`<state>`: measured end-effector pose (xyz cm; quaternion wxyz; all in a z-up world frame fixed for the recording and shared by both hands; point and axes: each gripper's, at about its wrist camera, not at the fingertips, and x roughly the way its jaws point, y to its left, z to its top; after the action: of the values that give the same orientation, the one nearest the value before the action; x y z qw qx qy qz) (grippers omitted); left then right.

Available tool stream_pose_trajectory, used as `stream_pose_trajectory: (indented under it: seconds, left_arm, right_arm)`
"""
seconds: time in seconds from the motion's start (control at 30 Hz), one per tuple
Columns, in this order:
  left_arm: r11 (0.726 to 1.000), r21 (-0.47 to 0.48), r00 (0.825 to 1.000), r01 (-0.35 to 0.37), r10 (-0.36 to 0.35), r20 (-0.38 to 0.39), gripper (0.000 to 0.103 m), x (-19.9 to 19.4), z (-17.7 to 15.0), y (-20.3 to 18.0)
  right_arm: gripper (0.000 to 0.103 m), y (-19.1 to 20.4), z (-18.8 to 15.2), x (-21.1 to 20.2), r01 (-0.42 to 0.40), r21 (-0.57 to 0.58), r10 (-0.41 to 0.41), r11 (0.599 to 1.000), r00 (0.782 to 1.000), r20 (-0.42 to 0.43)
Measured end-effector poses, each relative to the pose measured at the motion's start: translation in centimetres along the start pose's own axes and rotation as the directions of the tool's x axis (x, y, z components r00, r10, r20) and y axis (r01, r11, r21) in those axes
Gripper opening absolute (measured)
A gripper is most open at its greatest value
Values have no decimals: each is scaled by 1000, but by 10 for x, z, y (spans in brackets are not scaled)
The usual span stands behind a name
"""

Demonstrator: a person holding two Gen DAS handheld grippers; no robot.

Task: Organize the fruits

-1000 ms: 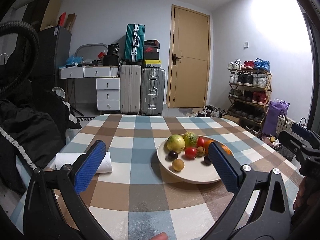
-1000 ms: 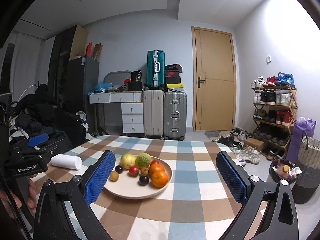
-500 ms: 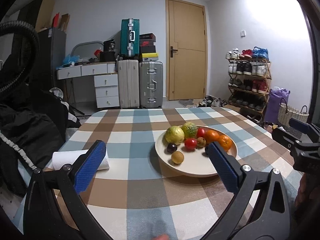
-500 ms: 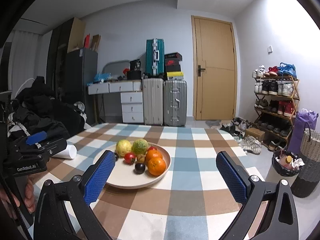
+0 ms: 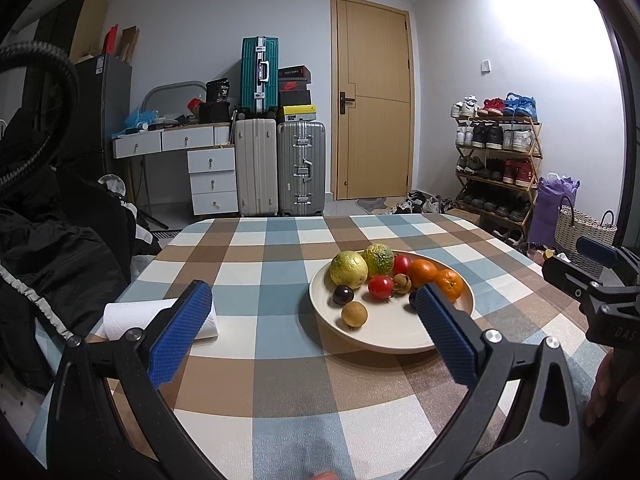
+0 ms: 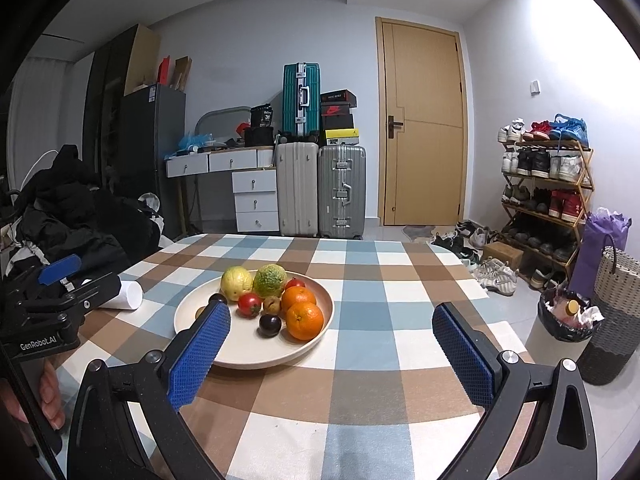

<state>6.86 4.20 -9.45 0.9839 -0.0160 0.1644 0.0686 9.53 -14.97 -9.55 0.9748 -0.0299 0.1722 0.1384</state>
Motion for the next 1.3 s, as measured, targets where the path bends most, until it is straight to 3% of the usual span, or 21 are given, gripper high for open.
stream_pose_trajectory:
  seconds: [1.3]
  left_arm:
    - [1000, 0, 1000, 1, -1, 2, 102, 0, -1, 0]
  right_arm:
    - [103, 1, 1, 1, -11, -1, 11, 1000, 1000, 2]
